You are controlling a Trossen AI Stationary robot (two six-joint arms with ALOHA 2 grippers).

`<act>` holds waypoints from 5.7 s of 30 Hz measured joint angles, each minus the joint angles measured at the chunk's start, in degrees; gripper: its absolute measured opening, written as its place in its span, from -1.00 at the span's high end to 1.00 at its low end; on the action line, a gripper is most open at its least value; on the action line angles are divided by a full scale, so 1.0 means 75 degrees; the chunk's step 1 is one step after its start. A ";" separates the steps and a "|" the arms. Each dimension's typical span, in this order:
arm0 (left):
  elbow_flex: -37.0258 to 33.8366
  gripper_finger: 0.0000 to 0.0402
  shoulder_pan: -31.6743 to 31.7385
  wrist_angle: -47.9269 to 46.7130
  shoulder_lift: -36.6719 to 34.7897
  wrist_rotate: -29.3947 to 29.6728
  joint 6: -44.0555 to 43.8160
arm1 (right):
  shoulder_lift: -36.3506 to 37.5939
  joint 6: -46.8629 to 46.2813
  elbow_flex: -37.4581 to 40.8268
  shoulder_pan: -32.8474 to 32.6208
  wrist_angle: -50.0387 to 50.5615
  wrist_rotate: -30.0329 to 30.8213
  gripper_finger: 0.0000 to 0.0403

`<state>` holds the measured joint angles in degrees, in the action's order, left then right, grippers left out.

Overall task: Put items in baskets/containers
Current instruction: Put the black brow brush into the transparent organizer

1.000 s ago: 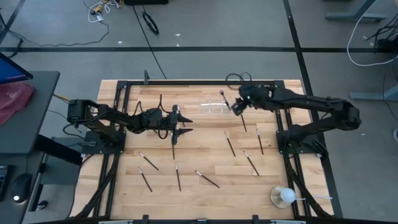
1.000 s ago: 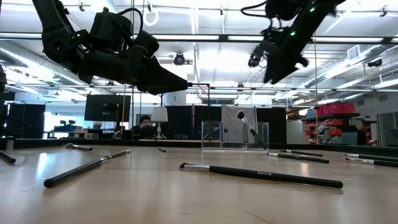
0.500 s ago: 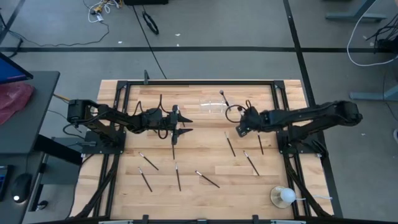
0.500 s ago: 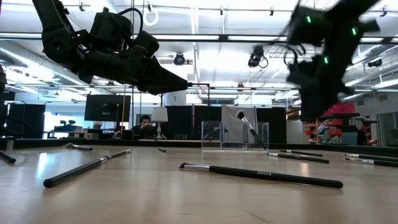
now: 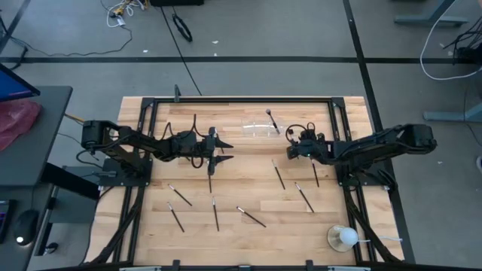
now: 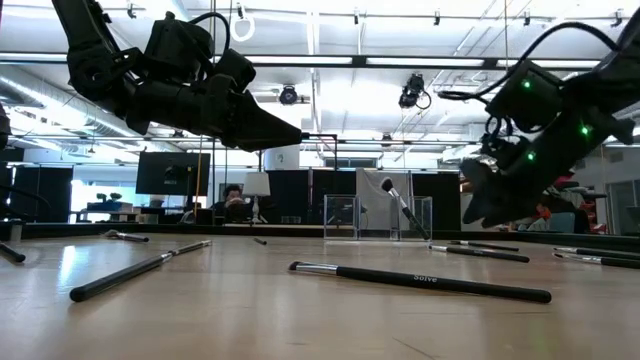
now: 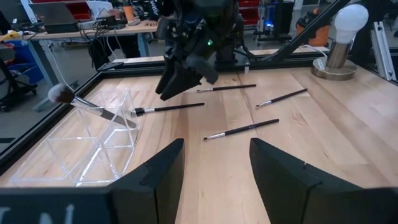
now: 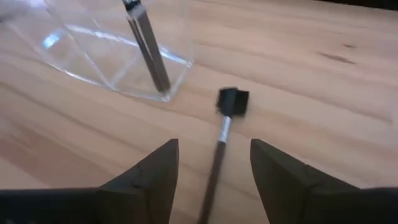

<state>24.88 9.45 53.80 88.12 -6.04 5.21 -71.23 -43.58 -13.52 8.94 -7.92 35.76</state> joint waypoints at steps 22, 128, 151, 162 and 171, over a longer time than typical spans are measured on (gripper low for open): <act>0.0000 0.06 0.0000 0.0125 0.0000 0.0003 -0.0009 | -0.1844 0.0038 -0.0067 0.0103 -0.0414 -0.0198 0.95; 0.3946 0.92 -0.3591 -0.1449 0.1005 0.2617 0.1530 | -0.1104 0.2383 -0.2364 -0.4190 -0.1573 -0.4056 0.49; 0.3363 0.90 0.0984 -0.1875 0.1060 0.3010 -0.0885 | -0.0375 0.1718 -0.2363 -0.5210 0.0271 -0.0478 0.70; 0.3372 0.86 0.1072 -0.0646 0.2401 0.2982 -0.1686 | -0.0375 0.1823 -0.2363 -0.5210 0.0145 -0.0480 0.70; 0.3375 0.85 0.1277 -0.0610 0.2853 0.2782 -0.2603 | -0.0375 0.1855 -0.2363 -0.5210 0.0139 -0.0482 0.69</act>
<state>50.19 19.03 49.23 109.51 14.82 -14.31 -74.04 -29.67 -31.24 -30.13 -6.87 32.15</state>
